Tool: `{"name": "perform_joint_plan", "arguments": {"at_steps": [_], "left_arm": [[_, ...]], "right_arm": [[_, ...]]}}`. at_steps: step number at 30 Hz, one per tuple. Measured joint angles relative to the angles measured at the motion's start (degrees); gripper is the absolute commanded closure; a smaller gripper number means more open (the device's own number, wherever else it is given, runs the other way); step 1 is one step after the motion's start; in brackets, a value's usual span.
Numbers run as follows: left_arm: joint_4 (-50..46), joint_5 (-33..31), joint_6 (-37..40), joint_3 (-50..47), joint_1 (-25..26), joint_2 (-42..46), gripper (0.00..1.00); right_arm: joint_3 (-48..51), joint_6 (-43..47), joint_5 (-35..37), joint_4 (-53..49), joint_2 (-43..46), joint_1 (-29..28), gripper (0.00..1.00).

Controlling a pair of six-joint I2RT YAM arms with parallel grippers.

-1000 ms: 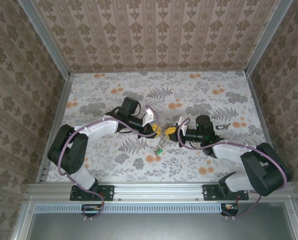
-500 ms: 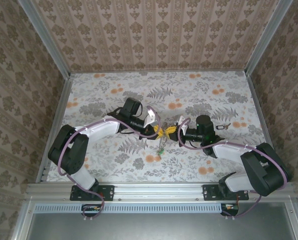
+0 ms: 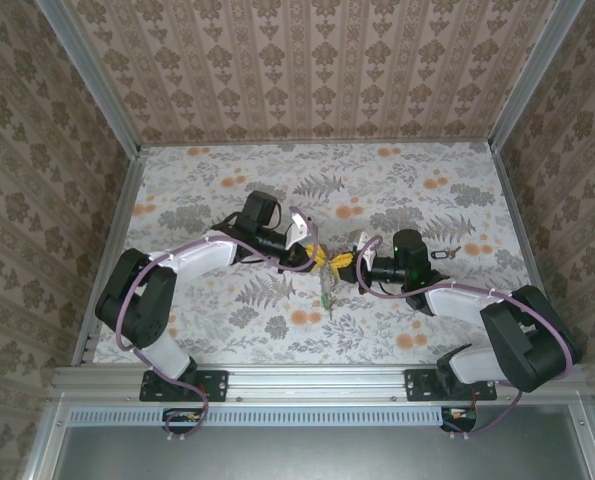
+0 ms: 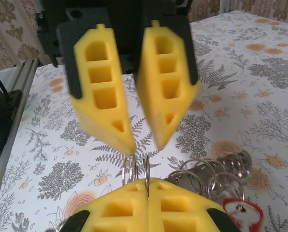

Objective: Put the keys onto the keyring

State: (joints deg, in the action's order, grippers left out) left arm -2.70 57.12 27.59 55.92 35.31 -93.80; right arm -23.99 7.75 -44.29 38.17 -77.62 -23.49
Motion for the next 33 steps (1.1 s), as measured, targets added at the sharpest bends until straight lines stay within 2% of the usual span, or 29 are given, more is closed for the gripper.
{"name": "perform_joint_plan", "arguments": {"at_steps": [6, 19, 21, 25, 29, 33], "left_arm": [[-1.16, 0.96, -0.52, -0.48, -0.31, 0.11, 0.79], [-16.5, 8.72, 5.29, 2.8, 1.95, 0.31, 0.87], [-17.22, 8.28, 5.49, 2.73, 1.9, 0.98, 0.84], [-10.73, 4.26, 2.43, -0.87, 1.18, 5.2, 0.74], [-4.94, -0.02, 0.46, -2.64, -0.15, 6.84, 0.73], [-2.54, -0.42, 0.5, -1.92, -0.46, 4.44, 0.71]], "right_arm": [[0.0, 0.04, -0.5, 0.0, -0.11, 0.17, 1.0], [-0.04, 1.2, -0.48, 0.02, -0.44, 0.42, 1.0], [-0.04, 1.31, -0.48, 0.02, -0.44, 0.42, 1.0], [-0.07, 1.75, -0.57, -0.02, -0.44, 0.42, 1.0], [-0.04, 2.45, -1.16, -0.07, -0.44, 0.42, 1.0], [-0.04, 2.6, -1.7, -0.15, -0.44, 0.48, 1.0]]}}
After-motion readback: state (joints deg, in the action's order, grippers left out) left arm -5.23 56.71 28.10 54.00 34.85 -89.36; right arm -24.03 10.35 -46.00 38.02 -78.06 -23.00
